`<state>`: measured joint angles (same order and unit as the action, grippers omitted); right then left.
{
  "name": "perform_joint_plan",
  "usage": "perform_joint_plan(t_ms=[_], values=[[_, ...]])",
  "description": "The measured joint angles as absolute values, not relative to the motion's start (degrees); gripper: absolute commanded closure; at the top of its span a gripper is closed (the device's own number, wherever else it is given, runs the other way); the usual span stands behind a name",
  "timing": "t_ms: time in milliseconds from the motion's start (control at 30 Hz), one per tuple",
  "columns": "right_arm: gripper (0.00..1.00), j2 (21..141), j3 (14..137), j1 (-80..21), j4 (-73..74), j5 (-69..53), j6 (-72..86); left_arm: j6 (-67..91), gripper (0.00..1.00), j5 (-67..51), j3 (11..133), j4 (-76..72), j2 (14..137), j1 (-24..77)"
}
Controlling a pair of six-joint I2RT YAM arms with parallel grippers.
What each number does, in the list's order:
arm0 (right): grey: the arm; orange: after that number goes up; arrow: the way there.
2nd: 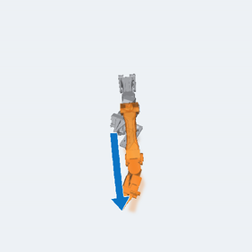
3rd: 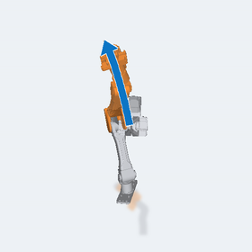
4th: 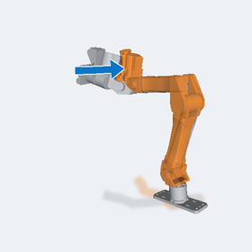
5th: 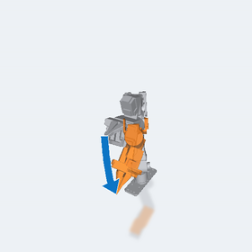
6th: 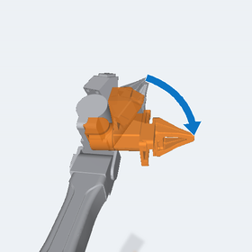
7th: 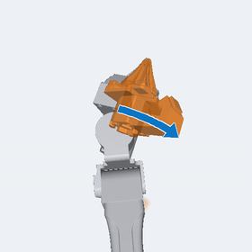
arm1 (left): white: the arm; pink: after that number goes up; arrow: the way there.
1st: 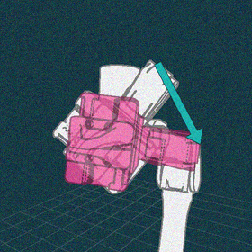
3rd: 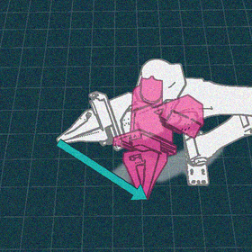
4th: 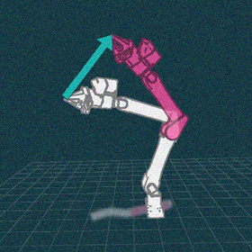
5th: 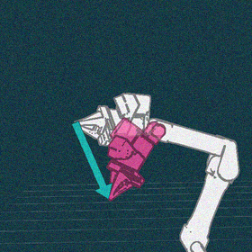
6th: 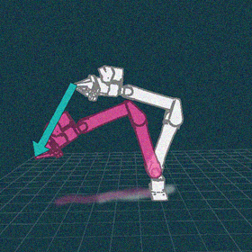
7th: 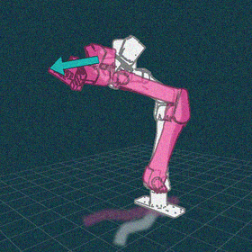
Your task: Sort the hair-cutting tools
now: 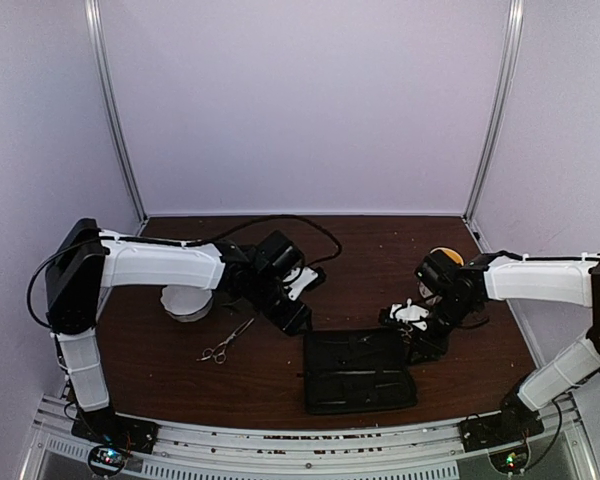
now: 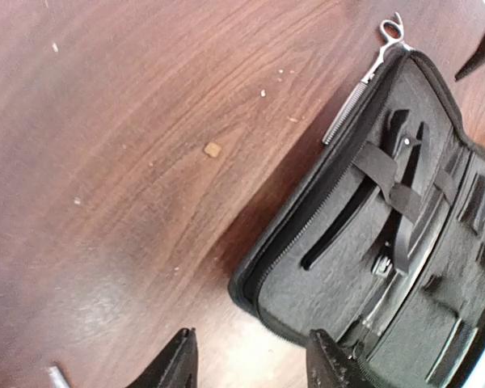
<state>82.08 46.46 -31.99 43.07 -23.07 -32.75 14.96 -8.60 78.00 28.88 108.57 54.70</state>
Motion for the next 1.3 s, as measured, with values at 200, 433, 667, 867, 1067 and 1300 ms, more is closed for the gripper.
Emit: perform_joint_plan(t_ms=[200, 433, 667, 867, 1067, 1300], values=[[0.48, 81.5, 46.5, -32.0, 42.4, -23.1, -32.6, 19.5, 0.53, -13.1, 78.3, 27.4, 112.4, 54.0], [0.56, 78.2, 46.9, -32.7, 42.2, -22.9, -33.9, 22.5, 0.58, -14.2, 78.3, 27.0, 115.2, 53.7], [0.59, 79.2, 52.6, -34.6, 42.0, -23.3, -35.6, 20.6, 0.57, -12.2, 71.2, 21.8, 109.2, 53.9], [0.59, 79.7, 53.0, -33.5, 41.2, -26.2, -34.6, 7.4, 0.53, -6.4, 71.0, 21.6, 102.9, 60.0], [0.59, 79.6, 50.9, -29.2, 40.1, -27.9, -32.9, -2.1, 0.52, -5.2, 78.8, 24.6, 106.2, 65.7], [0.58, 79.1, 50.5, -26.4, 38.6, -28.5, -32.5, -3.6, 0.53, -7.0, 84.9, 25.9, 114.0, 65.5]])
